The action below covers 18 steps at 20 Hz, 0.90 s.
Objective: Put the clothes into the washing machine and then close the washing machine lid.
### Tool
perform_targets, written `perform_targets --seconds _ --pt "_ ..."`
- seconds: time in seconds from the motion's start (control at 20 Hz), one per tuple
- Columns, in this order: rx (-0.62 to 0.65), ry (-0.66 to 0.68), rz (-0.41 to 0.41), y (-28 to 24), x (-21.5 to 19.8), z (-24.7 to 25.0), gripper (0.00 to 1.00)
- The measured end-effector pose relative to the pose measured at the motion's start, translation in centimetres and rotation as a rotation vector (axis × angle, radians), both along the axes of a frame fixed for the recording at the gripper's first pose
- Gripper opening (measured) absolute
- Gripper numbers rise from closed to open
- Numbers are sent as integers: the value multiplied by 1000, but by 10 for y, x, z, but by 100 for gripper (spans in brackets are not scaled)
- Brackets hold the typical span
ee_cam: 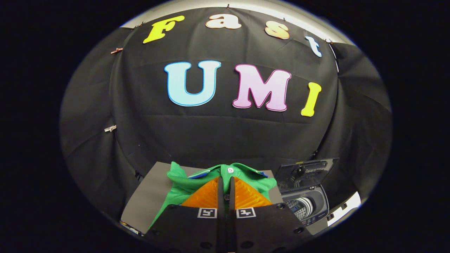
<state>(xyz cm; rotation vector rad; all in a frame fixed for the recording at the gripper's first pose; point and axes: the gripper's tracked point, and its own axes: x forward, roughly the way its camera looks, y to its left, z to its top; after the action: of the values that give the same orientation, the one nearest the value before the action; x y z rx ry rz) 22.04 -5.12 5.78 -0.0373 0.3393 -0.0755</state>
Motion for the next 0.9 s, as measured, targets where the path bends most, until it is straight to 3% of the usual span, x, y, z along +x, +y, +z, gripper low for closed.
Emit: perform_targets --seconds 0.45,0.9 --pt "-28 -44 -45 -108 -10 35 5" --pt "-2 -7 -135 -261 -15 13 5"
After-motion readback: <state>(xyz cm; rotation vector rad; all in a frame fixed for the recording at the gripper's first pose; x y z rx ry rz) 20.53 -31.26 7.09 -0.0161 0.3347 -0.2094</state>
